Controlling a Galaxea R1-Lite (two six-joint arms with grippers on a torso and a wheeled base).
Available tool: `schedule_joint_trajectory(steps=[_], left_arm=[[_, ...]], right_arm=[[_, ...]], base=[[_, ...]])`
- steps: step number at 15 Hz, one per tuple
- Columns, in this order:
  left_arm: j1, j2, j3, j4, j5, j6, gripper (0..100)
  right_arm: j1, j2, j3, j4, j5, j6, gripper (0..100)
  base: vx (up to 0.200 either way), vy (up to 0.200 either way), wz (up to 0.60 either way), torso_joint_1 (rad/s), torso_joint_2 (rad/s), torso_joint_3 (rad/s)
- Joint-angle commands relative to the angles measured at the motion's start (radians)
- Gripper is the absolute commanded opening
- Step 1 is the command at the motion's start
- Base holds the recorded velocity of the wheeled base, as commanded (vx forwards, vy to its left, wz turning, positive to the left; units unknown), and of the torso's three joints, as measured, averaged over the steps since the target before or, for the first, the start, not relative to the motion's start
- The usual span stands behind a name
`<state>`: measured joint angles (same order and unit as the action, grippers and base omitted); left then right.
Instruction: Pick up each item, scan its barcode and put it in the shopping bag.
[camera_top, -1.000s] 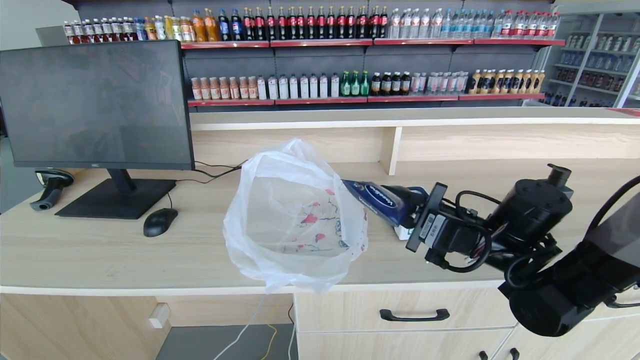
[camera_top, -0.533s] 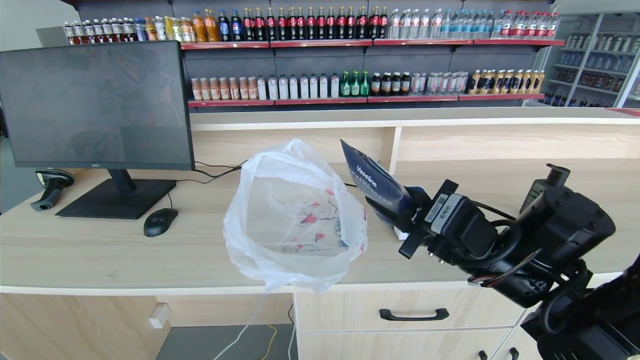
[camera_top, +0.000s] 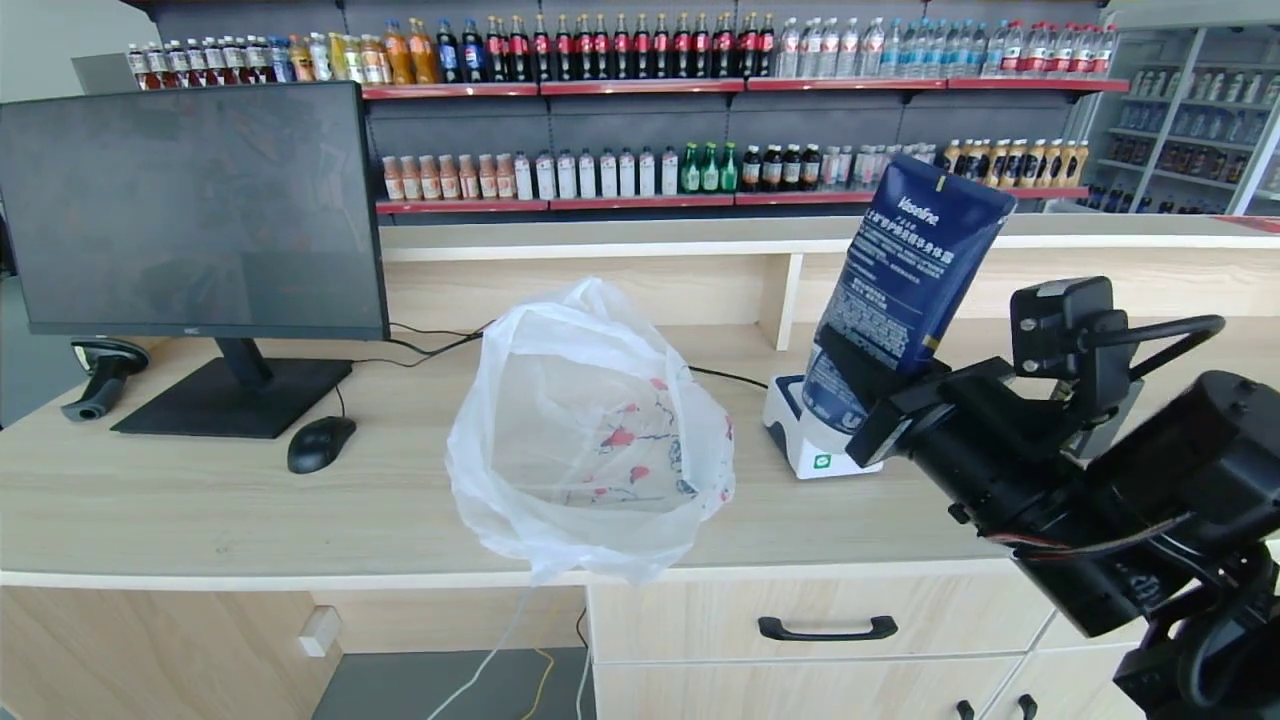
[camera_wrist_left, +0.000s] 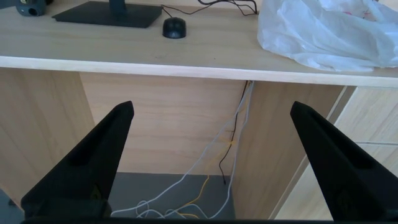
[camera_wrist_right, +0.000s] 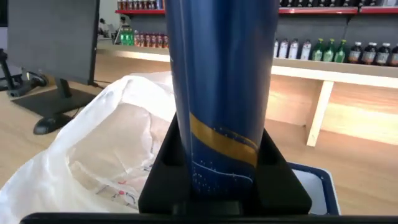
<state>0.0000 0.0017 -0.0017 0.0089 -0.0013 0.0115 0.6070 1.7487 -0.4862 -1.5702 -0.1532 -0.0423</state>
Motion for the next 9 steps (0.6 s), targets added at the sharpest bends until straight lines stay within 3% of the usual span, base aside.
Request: schedule_joint_trajectory(steps=[1, 6, 8, 9], left_arm=[[0.000, 0.000, 0.000, 0.000, 0.000, 0.002, 100], [0.000, 0.000, 0.000, 0.000, 0.000, -0.004, 100], [0.000, 0.000, 0.000, 0.000, 0.000, -0.005, 100], [0.000, 0.000, 0.000, 0.000, 0.000, -0.005, 100]], right_arm=[[-0.021, 0.037, 0.008, -0.001, -0.022, 0.012, 0], [-0.023, 0.041, 0.043, -0.001, -0.022, 0.032, 0], [-0.023, 0.048, 0.043, -0.001, -0.022, 0.035, 0], [-0.023, 0.055, 0.041, -0.001, -0.023, 0.039, 0]], base=[[0.000, 0.000, 0.00, 0.000, 0.00, 0.000], [0.000, 0.000, 0.00, 0.000, 0.00, 0.000], [-0.200, 0.000, 0.00, 0.002, 0.00, 0.000], [0.000, 0.000, 0.00, 0.000, 0.00, 0.000]])
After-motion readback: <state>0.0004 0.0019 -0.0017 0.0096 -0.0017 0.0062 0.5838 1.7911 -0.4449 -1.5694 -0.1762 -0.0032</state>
